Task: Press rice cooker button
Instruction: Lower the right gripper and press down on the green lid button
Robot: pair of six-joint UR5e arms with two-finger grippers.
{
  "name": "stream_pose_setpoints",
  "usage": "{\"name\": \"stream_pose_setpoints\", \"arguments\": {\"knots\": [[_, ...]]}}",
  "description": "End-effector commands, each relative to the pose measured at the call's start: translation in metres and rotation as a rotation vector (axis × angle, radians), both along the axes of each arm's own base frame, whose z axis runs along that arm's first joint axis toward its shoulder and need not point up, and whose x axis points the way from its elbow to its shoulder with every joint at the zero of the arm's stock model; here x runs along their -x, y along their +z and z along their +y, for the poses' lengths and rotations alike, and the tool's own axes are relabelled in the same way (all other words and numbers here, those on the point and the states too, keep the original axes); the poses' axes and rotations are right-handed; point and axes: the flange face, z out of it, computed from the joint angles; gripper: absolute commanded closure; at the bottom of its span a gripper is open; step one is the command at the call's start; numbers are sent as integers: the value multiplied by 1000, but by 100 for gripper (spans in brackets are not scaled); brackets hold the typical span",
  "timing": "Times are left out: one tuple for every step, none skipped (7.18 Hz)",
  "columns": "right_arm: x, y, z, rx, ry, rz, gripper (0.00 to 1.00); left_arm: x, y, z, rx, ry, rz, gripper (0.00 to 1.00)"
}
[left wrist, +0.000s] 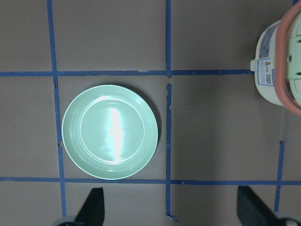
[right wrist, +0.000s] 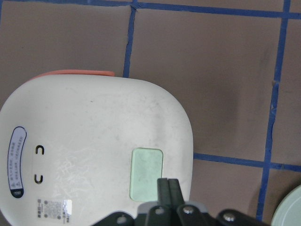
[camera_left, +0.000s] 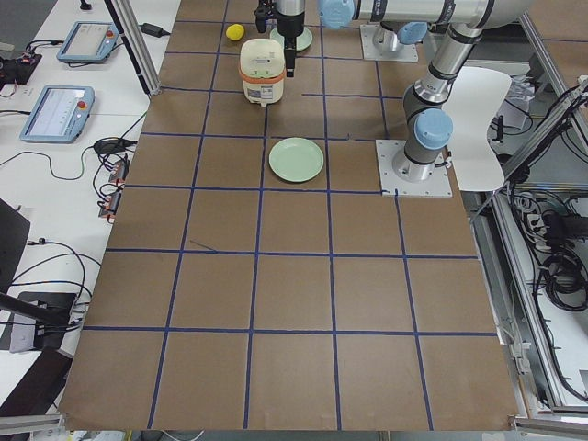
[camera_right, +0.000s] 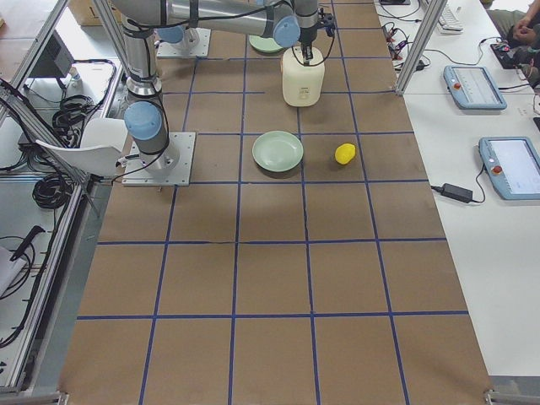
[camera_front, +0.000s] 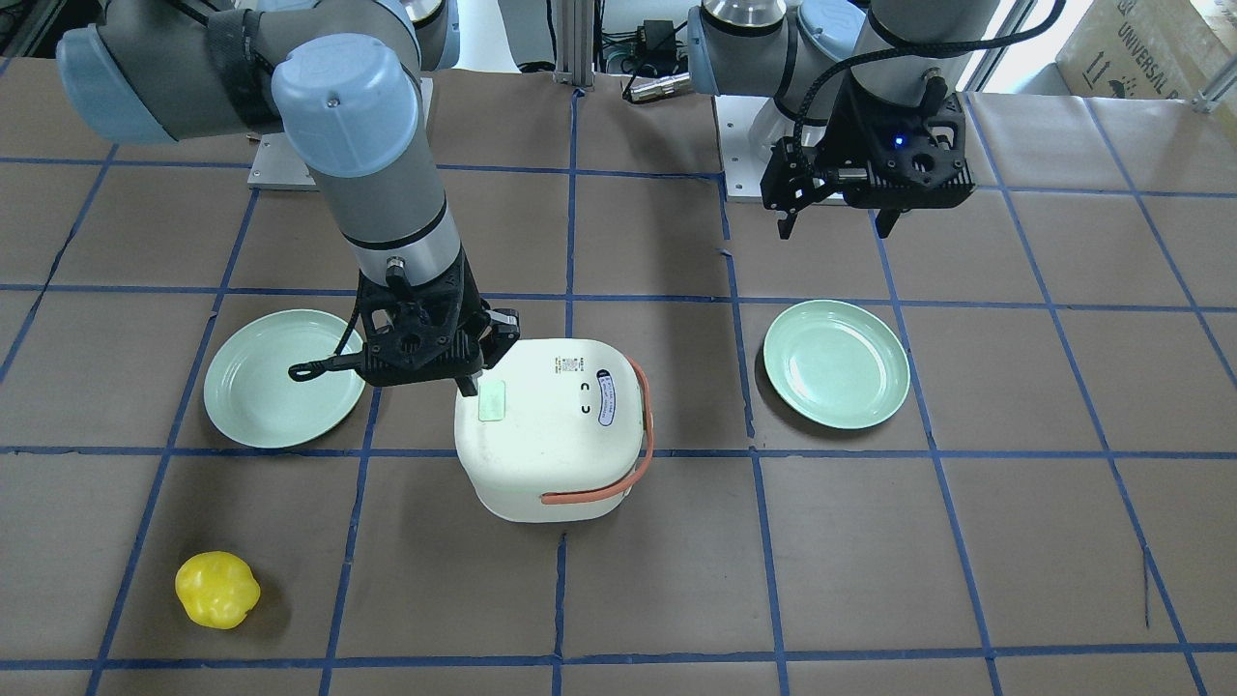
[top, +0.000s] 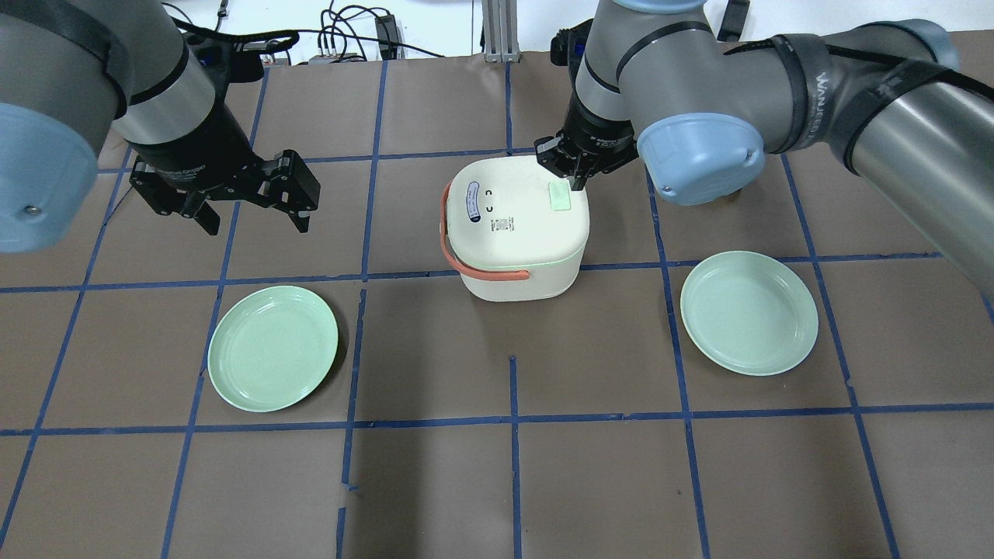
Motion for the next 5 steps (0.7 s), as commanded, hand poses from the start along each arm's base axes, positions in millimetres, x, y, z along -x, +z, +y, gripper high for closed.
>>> {"name": "stream_pose_setpoints", "arguments": {"knots": [[-12, -8, 0, 4, 18, 1, 95, 0, 0, 0, 0, 0, 0, 0], [-12, -11, 2, 5, 20, 0, 95, 0, 0, 0, 0, 0, 0, 0], [-12, -14, 2, 11, 20, -1, 95, 0, 0, 0, 0, 0, 0, 0], [-12, -20, 4, 10, 20, -1, 95, 0, 0, 0, 0, 0, 0, 0], [-11, -24, 6, 11, 20, -1, 95, 0, 0, 0, 0, 0, 0, 0]]}}
